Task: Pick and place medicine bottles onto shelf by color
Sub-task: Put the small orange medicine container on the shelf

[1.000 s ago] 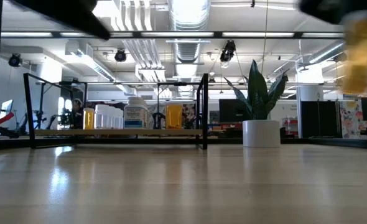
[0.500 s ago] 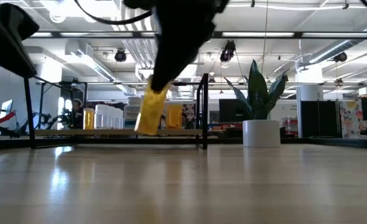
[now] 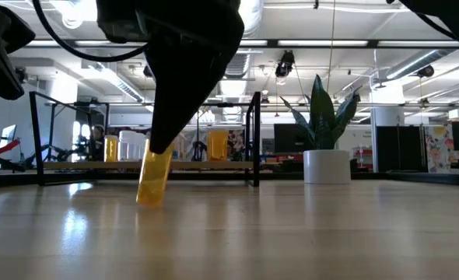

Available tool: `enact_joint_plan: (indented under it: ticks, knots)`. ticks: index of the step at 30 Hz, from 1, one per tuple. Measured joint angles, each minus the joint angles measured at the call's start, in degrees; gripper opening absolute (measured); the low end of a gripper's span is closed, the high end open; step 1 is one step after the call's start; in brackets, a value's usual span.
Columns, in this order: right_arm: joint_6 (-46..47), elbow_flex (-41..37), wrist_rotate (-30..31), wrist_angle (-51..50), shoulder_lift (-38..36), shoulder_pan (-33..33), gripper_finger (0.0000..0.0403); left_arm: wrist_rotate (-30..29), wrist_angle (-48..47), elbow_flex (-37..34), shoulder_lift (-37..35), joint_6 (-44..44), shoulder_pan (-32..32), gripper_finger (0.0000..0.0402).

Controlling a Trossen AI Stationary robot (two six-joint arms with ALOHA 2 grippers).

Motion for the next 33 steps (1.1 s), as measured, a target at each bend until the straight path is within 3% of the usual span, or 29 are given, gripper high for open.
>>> enact_joint_plan:
  ticks: [13, 20, 25, 30, 33]
  knots:
    - [-5.67, 0.26, 0.07, 2.60, -0.19, 0.02, 0.0187, 0.10, -0.01, -0.02, 0.00, -0.68, -0.23, 0.0000]
    - [-4.47, -1.93, 0.26, -6.72, -5.41, 1.27, 0.0179, -0.16, -0.06, -0.07, 0.00, -0.93, -1.96, 0.0000]
    - [-0.40, -17.51, 6.25, -1.66, -13.79, 3.72, 0.0155, -4.13, 0.06, -0.17, 0.09, -0.98, -3.92, 0.0000]
    - [8.07, -41.00, 9.50, 13.77, -27.48, 7.35, 0.0129, -13.30, 2.39, -2.85, 0.11, -1.49, -4.71, 0.0000]
    - [14.57, -54.42, 10.75, 24.58, -34.71, 10.01, 0.0117, -15.52, 3.59, -5.55, 0.11, -3.74, -3.61, 0.0001]
